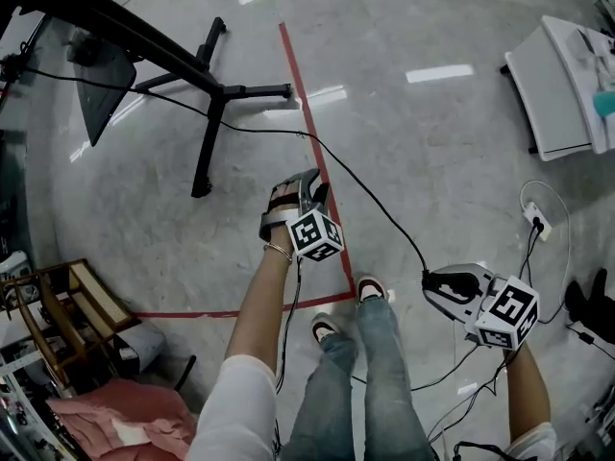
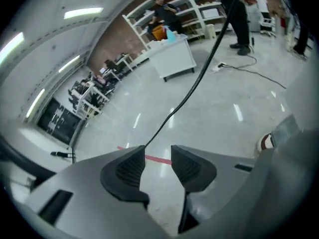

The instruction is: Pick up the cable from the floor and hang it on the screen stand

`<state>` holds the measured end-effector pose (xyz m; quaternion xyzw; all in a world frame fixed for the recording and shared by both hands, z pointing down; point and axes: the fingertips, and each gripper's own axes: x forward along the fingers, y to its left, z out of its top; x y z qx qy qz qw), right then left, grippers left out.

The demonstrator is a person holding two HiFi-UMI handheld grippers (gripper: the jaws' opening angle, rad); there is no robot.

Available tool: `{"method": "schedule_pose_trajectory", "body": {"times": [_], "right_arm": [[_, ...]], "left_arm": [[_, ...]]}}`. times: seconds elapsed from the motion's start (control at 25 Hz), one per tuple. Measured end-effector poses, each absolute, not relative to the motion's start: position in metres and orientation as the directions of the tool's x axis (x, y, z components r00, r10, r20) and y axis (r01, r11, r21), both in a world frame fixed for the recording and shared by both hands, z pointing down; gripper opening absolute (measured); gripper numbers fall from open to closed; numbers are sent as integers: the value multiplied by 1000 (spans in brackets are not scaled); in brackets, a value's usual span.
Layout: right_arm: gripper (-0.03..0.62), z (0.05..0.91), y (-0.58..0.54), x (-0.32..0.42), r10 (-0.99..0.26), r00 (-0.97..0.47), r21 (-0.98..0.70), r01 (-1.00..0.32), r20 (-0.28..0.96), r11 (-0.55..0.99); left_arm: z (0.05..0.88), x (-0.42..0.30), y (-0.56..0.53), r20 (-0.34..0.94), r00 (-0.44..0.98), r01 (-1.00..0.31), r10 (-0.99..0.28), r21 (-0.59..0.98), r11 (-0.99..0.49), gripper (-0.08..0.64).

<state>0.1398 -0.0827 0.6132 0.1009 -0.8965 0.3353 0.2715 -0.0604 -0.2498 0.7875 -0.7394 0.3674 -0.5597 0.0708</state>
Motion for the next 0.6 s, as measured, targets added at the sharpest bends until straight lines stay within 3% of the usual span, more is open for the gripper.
{"method": "schedule_pose_trajectory", "body": {"times": [0.2, 0.6], "right_arm": [[101, 606, -85, 164, -32, -853, -558, -370, 522, 743], [101, 596, -78, 218, -80, -841, -564, -427, 536, 707]], "left_arm": [[806, -36, -285, 785, 84, -288, -614, -571, -769, 169], [834, -57, -323, 804, -74, -287, -590, -584, -759, 169]]}}
